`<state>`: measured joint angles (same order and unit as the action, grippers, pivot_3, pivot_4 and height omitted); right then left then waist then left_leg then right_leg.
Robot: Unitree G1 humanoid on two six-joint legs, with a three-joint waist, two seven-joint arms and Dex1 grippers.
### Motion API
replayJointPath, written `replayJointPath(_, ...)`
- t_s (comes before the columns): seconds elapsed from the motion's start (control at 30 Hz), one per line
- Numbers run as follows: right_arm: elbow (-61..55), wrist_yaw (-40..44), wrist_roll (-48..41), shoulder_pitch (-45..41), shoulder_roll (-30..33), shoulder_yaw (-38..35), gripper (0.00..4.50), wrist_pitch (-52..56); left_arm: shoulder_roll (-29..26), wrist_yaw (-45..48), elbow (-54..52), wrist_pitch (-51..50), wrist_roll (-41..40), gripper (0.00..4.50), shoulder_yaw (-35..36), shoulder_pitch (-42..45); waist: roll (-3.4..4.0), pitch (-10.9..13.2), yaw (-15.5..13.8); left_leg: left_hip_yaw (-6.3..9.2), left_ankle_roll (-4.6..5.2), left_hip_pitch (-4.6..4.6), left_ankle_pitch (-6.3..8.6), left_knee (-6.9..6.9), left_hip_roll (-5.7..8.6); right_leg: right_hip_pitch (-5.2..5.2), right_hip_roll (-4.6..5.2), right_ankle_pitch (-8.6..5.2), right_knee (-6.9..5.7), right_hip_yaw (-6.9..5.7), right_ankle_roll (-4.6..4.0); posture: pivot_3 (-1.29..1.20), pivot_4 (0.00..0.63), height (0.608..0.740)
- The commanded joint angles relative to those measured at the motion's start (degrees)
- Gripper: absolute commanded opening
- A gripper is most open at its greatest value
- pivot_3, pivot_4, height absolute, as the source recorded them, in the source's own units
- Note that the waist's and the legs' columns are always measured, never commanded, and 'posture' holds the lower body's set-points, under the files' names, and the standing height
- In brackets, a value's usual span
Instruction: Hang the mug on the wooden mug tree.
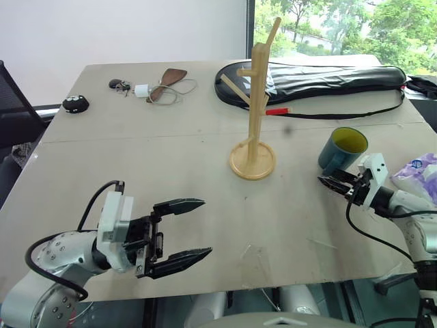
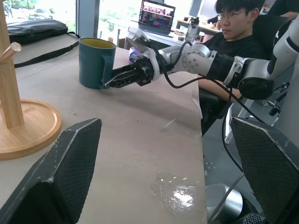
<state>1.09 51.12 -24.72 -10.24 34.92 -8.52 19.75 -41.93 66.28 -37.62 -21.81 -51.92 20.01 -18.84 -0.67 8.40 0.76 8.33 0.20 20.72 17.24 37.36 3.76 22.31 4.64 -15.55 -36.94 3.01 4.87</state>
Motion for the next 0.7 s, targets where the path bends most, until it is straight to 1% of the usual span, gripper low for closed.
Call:
replayJointPath(0.03, 0.3, 0.1, 0.3, -1.4, 0.0, 0.1, 0.07, -0.7, -0.1, 0.6, -0.9, 1.6, 0.0, 4.5, 1.5, -0.5, 0.0, 0.0, 0.0, 0.0, 0.0, 0.0, 0.0, 0.0, 0.0, 0.0, 0.0, 0.0, 0.0, 0.0, 0.0, 0.0, 0.15, 0.74)
replayJointPath(0.2, 0.8, 0.1, 0.7, -2.1, 0.2, 0.2, 0.07, -0.8, 0.1, 0.3, -0.8, 2.1, 0.1, 4.5, 1.3, -0.8, 0.0, 0.0, 0.0, -0.01, 0.0, 0.0, 0.0, 0.0, 0.0, 0.0, 0.0, 0.0, 0.0, 0.0, 0.0, 0.0, 0.15, 0.74)
replayJointPath(0.37, -3.7, -0.9, -0.8, -1.7, 1.0, -1.3, 0.07, 1.4, 0.7, -0.5, -0.6, 2.6, 0.4, 4.5, 0.9, -0.7, 0.03, 0.0, 0.0, 0.0, 0.0, 0.01, 0.0, 0.0, 0.0, 0.0, 0.0, 0.0, 0.0, 0.0, 0.0, 0.0, 0.15, 0.74)
replayJointPath(0.5, -9.3, -2.8, -3.0, -1.9, 2.0, -3.2, 0.07, 4.6, 1.0, -2.3, -1.2, 1.9, 0.2, 4.5, 0.2, 0.5, 0.04, 0.0, 0.0, 0.0, 0.0, 0.02, 0.0, -0.01, 0.0, 0.02, 0.0, 0.0, 0.0, 0.0, 0.0, 0.0, 0.15, 0.74)
replayJointPath(0.7, -21.1, -8.5, -8.6, -4.9, 4.2, -7.1, 0.07, 13.3, 1.0, -4.8, -2.1, 1.2, -0.4, 4.5, -0.6, 2.5, 0.07, 0.0, 0.0, 0.01, 0.0, 0.07, 0.0, -0.02, 0.01, 0.06, 0.01, 0.0, 0.0, 0.0, 0.0, 0.0, 0.15, 0.74)
